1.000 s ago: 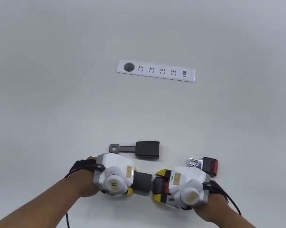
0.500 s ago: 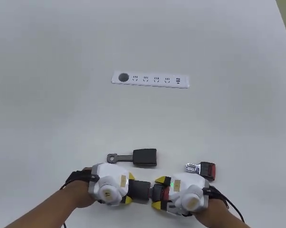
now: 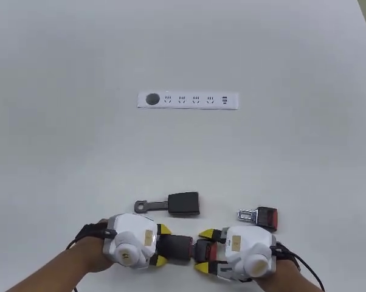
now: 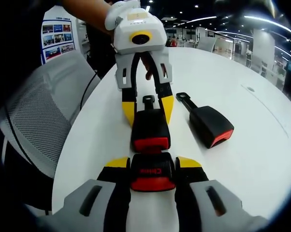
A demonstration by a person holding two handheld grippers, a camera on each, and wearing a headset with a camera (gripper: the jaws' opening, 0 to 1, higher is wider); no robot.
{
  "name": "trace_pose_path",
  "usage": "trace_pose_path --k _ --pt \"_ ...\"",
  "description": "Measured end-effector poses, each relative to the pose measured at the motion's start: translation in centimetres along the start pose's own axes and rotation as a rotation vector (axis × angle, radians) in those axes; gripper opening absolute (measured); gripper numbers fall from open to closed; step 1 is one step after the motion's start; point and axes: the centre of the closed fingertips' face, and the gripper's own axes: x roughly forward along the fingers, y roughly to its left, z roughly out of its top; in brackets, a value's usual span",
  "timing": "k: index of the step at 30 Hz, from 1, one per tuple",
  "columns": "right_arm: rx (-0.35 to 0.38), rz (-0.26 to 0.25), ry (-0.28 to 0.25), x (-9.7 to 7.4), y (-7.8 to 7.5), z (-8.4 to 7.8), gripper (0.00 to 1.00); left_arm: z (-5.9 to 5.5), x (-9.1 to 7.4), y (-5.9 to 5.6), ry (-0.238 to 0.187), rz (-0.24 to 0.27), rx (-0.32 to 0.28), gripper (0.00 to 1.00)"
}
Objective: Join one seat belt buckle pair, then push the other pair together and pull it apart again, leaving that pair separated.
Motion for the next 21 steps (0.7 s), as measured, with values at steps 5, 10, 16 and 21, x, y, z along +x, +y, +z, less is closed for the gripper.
trace_pose_path --k 5,10,16,21 --pt "0.004 0.001 -0.018 0.06 -0.05 -0.1 0.33 -0.11 0.08 0.04 -0.007 -0.003 -0.005 0.31" --pt "0.004 0.005 -0.037 0.12 -0.11 -0.05 0.32 0.06 -0.01 0.03 -0.008 -0.008 -0.001 0.31" --pt "0.012 0.01 -0.05 0.19 -0.15 0.06 0.32 -0.05 -0.02 0.08 -0.014 -0.01 -0.002 0.31" --pt "0.024 0.008 -0.063 0.29 -0.23 0.16 0.33 0.03 -0.12 0.11 -0.016 -0.014 -0.002 0.31"
